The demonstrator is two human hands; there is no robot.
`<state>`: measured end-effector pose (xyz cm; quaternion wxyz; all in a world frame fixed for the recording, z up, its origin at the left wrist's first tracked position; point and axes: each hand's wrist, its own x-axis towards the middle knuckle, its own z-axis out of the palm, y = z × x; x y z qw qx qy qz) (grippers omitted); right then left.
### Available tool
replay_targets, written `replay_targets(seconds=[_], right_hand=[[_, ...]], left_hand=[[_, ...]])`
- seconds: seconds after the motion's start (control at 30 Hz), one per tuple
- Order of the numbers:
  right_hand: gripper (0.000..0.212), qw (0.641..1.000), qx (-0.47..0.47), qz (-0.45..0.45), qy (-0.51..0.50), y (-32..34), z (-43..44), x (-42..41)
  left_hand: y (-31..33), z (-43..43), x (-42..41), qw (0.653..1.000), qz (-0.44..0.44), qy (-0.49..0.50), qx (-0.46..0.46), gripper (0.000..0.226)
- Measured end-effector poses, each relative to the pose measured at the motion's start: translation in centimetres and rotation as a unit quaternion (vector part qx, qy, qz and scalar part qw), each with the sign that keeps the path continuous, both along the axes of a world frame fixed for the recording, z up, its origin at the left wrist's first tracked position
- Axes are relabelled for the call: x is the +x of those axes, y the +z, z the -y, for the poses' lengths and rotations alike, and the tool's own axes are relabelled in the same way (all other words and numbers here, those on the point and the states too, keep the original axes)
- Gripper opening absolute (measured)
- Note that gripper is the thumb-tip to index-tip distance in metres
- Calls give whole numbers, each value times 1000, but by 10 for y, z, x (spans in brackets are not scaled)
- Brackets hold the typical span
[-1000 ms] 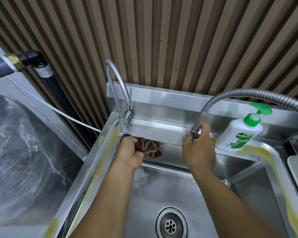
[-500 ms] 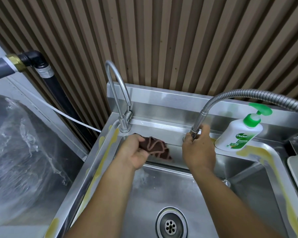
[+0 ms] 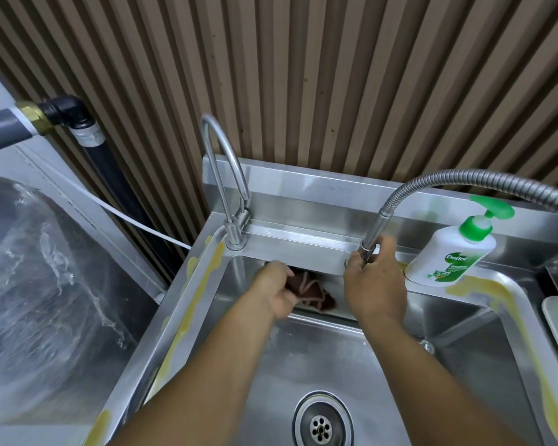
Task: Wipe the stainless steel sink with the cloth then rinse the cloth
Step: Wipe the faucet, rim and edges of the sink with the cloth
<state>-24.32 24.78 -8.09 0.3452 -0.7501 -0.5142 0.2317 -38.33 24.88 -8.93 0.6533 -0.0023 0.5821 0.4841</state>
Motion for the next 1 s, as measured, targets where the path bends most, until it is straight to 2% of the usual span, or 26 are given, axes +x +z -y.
replay_targets(seconds=[0.1,0.17,0.2,0.27,0.3,0.33,0.37,0.43,0.47,0.5,0.53,0.57,0.6,0.67,0.73,0.77,0.8,0.87,0.93,1.0], right_hand=[[13,1000,1,-3,-5,1,0,1],[14,1000,0,-3,-7,1,0,0],[14,1000,0,-2,-8,0,1,-1],[14,1000,1,-2,-8,0,1,-1],[14,1000,1,-4,-8,0,2,-2],[14,1000,3,-5,-9,0,1,-2],[14,1000,3,-5,-11,0,1,-3],[16,1000,1,-5,-12,3,1,-3],[17,1000,-2,-7,-12,4,0,-3],[18,1000,-6,-6,-12,5,1,-4],[18,1000,-8,-6,-11,6,1,-3],[18,1000,-11,-4,-10,7,2,-3],[18,1000,-11,-3,-8,8,2,-5],[18,1000,-13,6,-9,7,3,-4],[17,1000,-17,13,-8,9,4,-6],[18,1000,-22,16,-6,12,4,-6],[19,999,-29,16,-2,14,5,-6],[21,999,-38,13,6,17,7,-5],[23,999,-42,-4,1,20,10,-8],[40,999,-22,-28,-30,20,17,-14]], left_hand=[[20,11,-17,995,-27,60,70,23],[35,23,-19,978,-150,71,129,21],[40,25,-18,951,-264,60,148,20],[40,19,-9,848,-505,-41,160,18],[33,12,-3,796,-573,-122,152,26],[21,2,3,746,-616,-211,140,38],[8,-6,11,681,-658,-291,137,48],[-13,-12,28,558,-712,-388,173,59],[-17,-10,34,525,-710,-417,214,59],[-18,-6,37,508,-694,-440,260,56],[-17,-1,35,514,-670,-447,296,49],[-13,3,31,535,-653,-430,321,41],[-5,7,21,582,-634,-398,318,37],[17,16,7,732,-549,-299,271,37],[34,23,-11,897,-362,-173,184,31],[40,28,-21,951,-251,-120,132,29],[44,35,-34,980,-149,-85,96,26],[51,49,-61,995,-50,-47,75,31],[61,58,-87,995,-23,-2,102,48],[72,63,-104,986,-58,61,144,55]])
